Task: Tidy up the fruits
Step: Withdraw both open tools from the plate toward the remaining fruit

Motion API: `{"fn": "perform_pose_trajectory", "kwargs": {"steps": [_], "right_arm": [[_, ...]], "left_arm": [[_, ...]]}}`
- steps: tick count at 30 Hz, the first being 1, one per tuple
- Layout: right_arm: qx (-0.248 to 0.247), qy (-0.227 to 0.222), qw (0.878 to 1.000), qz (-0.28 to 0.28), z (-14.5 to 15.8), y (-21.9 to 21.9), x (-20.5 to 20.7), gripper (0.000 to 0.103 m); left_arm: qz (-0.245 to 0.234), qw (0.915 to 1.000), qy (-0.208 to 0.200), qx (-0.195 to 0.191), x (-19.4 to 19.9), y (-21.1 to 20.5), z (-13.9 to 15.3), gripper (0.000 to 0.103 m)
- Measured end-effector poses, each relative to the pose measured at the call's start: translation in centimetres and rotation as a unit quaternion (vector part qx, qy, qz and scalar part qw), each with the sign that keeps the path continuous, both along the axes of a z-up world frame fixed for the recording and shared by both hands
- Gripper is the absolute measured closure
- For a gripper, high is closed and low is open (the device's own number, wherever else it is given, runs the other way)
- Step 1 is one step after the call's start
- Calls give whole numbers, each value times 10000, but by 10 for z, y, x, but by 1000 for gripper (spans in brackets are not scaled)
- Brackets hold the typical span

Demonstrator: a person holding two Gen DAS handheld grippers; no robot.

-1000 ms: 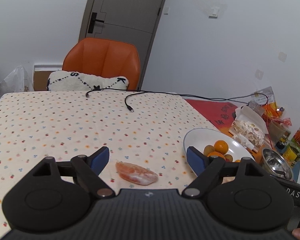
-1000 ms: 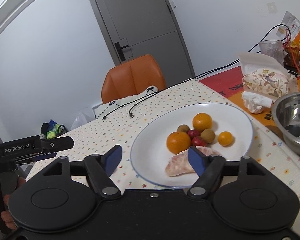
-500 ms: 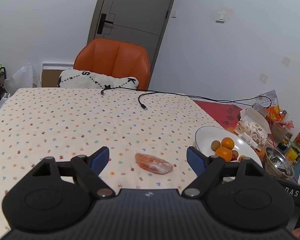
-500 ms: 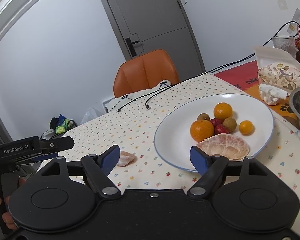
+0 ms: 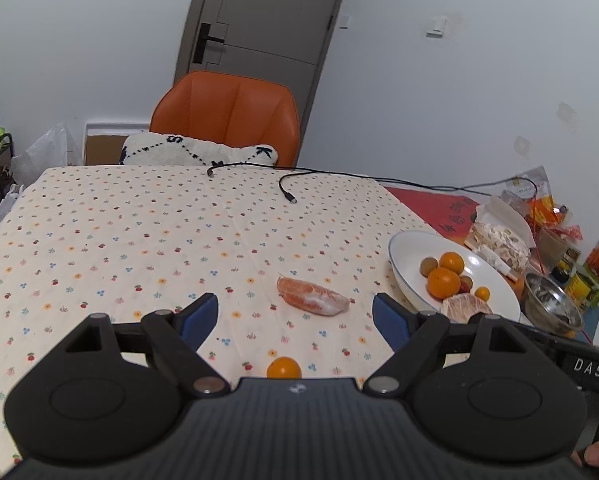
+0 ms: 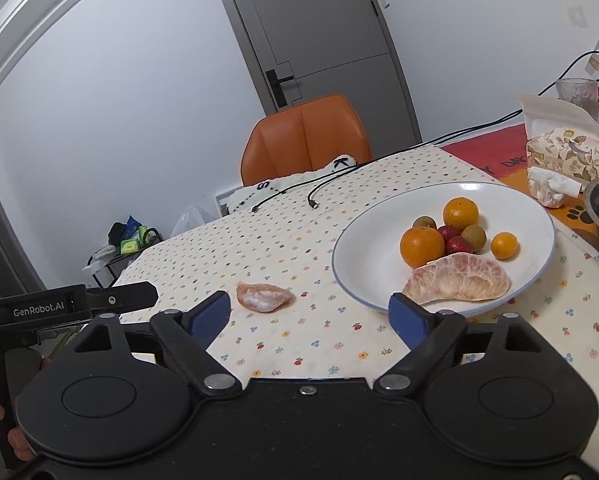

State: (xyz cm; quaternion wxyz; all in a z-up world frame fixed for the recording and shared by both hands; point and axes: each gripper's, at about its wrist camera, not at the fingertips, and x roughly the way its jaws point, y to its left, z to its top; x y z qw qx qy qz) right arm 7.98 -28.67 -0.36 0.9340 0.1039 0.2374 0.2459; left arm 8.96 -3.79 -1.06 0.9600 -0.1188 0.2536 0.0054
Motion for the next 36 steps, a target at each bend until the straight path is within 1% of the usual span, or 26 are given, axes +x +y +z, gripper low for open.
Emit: {"fn": "perform_pose_trajectory", "kwargs": {"steps": [2,4,5,7,9,15,22,32,36], "right_arm": [[-22,-14,10000,26,1,1,-3,9],[-28,-28,10000,69,1,3,-5,2],[-41,-38,9999,109,2,4,-6,0],[-80,-45,9998,201,2,6,-8,0],[-105,-12,9996,262,2,9,-9,0],[-84,180,9992,338,-2,12,-8,0],[-135,314,9987,381,-8,16,-7,0],[-184,496,9981,321,-20,13,-2,0],[-185,546,9978,315,-23,12,0,0]], "left_arm": [[-62,10000,31,55,-2,-3,-1,20],[-88,9999,136,30,-2,-3,-3,20],[-108,9997,196,-6,-2,-3,-5,20],[-148,9995,274,-34,-2,-2,-9,20],[-167,9992,356,19,-1,-3,-14,20],[-165,9984,544,77,-1,-1,-25,20],[-148,9975,669,183,0,-1,-33,20],[-118,9975,669,173,8,-4,-42,21],[-127,9975,665,179,14,-8,-46,26]]}}
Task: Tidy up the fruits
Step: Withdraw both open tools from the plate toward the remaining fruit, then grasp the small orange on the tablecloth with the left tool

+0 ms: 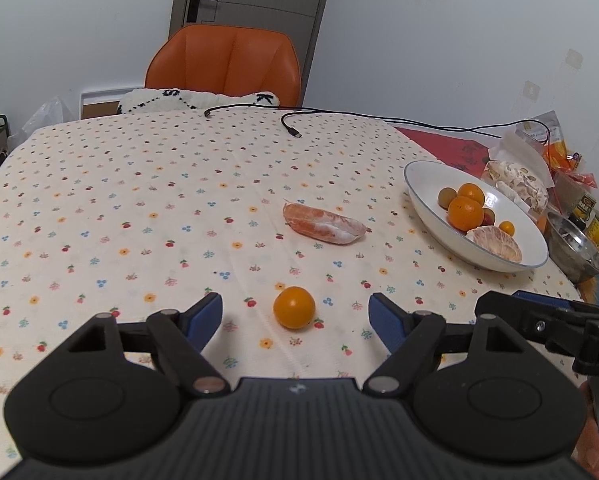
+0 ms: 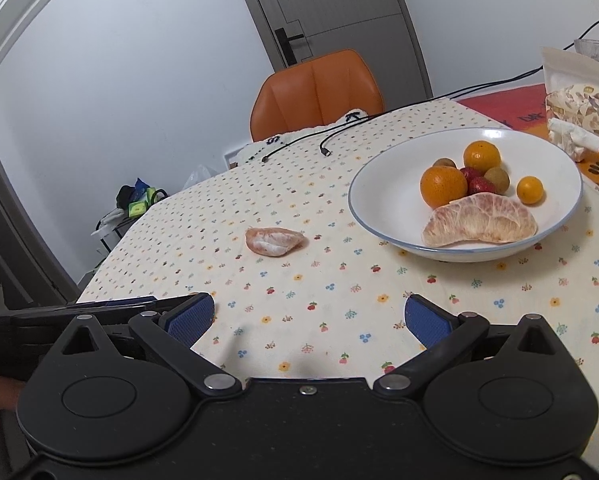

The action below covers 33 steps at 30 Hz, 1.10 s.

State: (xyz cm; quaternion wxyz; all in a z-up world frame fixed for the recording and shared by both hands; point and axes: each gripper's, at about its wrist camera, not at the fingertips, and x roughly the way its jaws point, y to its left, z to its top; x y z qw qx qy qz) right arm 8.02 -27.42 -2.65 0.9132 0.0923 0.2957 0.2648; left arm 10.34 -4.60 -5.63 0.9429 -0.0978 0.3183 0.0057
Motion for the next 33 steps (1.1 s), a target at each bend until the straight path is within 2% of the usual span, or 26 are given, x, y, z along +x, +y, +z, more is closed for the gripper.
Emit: {"fn": "perform_pose_trajectory", "kwargs": {"steps": [2,4,8,13,21,33], "right_arm": [[6,21,10000,-14,-1,-1,2,0],[10,48,10000,-33,-3,-1,3,0],[-18,94,9999,-54,-5,0,5,0],[-37,106,9999,-27,-7,4,7,0],[-20,146,9999,2,-10,10,13,0],[-70,-41,9998,197,-1,31,28,0]], "left_arm": [[-6,10000,19,8,3,-1,-2,32],[5,10000,50,-10,4,-1,-3,43],[45,9999,52,-84,6,1,-7,54],[12,9999,58,-89,6,2,-11,80],[128,9997,-69,-197,3,13,-6,80],[313,9989,-226,-284,0,36,1,80]]}}
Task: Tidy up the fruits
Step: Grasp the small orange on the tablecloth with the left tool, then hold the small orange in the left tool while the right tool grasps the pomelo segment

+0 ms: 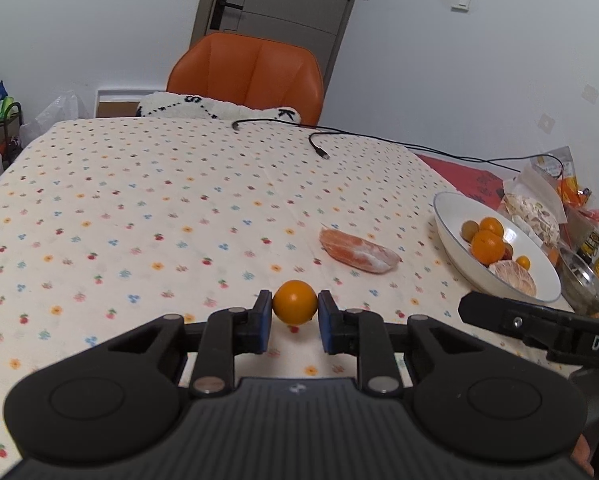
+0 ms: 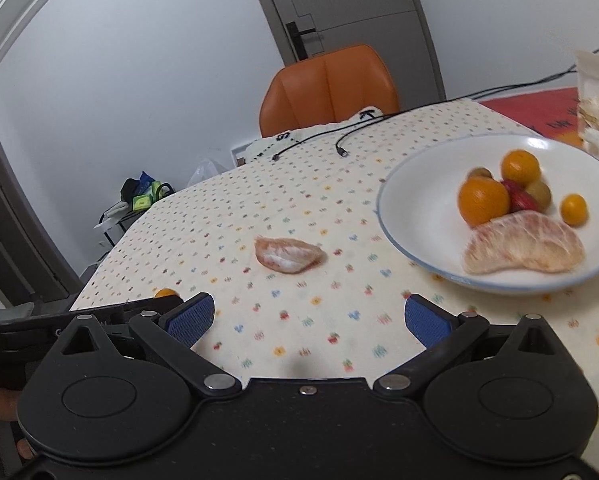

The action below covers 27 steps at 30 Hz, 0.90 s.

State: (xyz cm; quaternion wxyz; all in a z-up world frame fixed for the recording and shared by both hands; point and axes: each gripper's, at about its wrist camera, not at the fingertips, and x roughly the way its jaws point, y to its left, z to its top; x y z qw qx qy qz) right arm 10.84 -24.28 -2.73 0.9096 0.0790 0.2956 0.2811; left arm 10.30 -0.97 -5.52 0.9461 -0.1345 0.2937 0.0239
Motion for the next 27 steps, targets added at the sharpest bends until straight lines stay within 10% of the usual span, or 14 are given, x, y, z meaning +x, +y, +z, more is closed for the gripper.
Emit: {"fn": "perform_pose_trajectory", "kwargs": {"steps": [27], "right_arm": [[-825,-190,9959,329,0,75,55,12]], "left_arm": [[618,9978,-121,-230,-4,66,3,80]]}}
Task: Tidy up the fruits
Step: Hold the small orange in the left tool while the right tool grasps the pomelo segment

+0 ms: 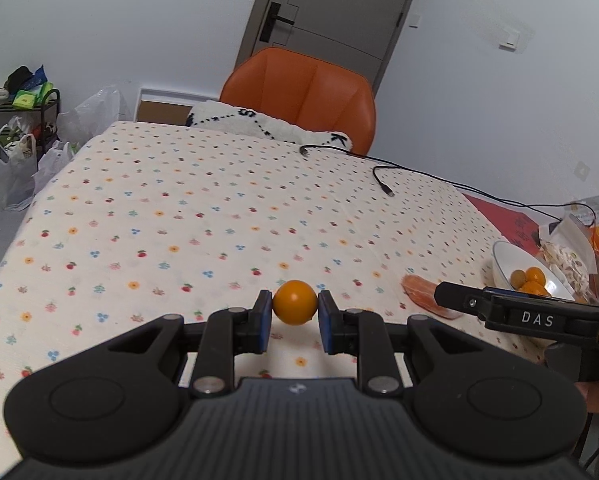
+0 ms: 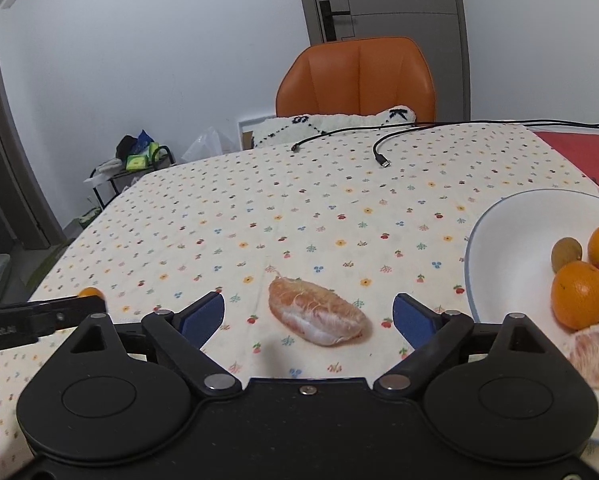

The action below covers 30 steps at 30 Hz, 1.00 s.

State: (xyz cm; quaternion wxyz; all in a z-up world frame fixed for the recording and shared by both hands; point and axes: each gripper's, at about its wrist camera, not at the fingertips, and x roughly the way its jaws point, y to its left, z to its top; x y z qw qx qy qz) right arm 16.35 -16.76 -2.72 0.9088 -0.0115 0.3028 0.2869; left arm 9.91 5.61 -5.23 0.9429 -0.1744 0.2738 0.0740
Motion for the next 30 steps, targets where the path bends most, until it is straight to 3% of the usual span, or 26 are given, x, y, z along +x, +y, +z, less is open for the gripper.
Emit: {"fn": "perform_pose_trajectory", "kwargs": {"steps": [10,12,18,30], "right_arm": [[-320,-137,9993,117,-6,10,2,18],[-163,39,9993,327,-4,8,0,32],[-28,123,9985,540,-1,6,-11,44],[-12,207,9994,275,-5,4,4,38]], "left_arm": [[34,10000,14,-26,1,4,0,80],[34,10000,17,-27,2,4,-1,80],[-5,10000,44,-28,3,2,-3,80],[54,10000,22,-39,1,5,-2,80]]}}
